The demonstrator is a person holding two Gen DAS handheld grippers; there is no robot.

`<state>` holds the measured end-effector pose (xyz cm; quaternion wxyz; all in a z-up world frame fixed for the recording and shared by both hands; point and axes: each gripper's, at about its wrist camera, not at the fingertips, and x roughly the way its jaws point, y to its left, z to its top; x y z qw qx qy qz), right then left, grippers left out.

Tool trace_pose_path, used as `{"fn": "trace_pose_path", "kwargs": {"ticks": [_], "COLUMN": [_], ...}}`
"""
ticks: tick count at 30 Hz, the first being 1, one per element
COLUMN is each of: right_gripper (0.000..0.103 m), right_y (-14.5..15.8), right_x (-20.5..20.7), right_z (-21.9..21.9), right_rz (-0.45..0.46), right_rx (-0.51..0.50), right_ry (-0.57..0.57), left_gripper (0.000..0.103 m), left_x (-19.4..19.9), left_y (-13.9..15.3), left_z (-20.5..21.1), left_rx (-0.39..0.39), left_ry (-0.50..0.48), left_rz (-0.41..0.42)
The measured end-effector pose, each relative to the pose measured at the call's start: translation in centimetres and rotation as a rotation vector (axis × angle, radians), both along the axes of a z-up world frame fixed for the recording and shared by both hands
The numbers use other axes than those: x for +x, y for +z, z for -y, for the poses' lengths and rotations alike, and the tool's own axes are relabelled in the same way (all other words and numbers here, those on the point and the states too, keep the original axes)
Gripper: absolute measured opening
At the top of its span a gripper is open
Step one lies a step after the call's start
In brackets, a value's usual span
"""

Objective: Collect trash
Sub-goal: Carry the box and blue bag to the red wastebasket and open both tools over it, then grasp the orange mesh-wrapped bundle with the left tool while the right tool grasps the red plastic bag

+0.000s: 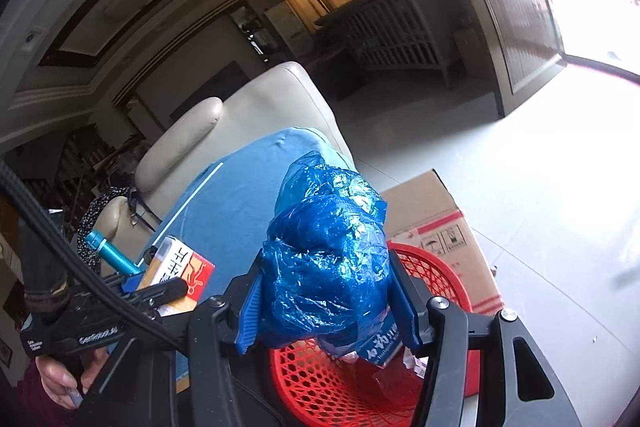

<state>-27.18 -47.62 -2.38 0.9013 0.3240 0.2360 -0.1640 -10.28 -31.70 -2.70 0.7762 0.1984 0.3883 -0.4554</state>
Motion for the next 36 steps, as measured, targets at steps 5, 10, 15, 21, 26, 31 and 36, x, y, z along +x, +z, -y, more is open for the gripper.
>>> {"fn": "trace_pose_path", "kwargs": {"ticks": [5, 10, 15, 21, 26, 31, 36], "right_gripper": [0.059, 0.059, 0.059, 0.064, 0.070, 0.070, 0.070], "right_y": [-1.6, -3.1, -4.2, -5.3, -5.4, -4.1, -2.7], "right_x": [0.0, -0.3, -0.7, -0.7, -1.0, -0.7, 2.3], "right_z": [0.5, 1.0, 1.6, 2.0, 2.4, 2.4, 1.3], "right_rz": [-0.040, -0.071, -0.088, -0.109, -0.090, -0.058, -0.042], "right_rx": [0.028, 0.062, 0.098, 0.145, 0.184, 0.153, 0.145], "right_ry": [-0.006, -0.013, -0.021, -0.009, -0.013, -0.022, 0.032], "left_gripper": [0.048, 0.048, 0.048, 0.055, 0.064, 0.064, 0.064], "left_x": [-0.8, -1.8, -2.2, -3.1, -3.1, -1.3, 1.8], "left_y": [-1.9, -3.2, -3.9, -4.6, -4.3, -3.5, -2.4], "left_z": [1.1, 2.2, 3.3, 4.3, 4.0, 1.3, -4.0], "left_rx": [0.024, 0.049, 0.063, 0.094, 0.085, 0.066, 0.040], "left_ry": [-0.046, -0.079, -0.109, -0.162, -0.172, -0.121, 0.000], "left_rz": [-0.060, -0.079, -0.096, -0.108, -0.080, -0.061, -0.024]}}
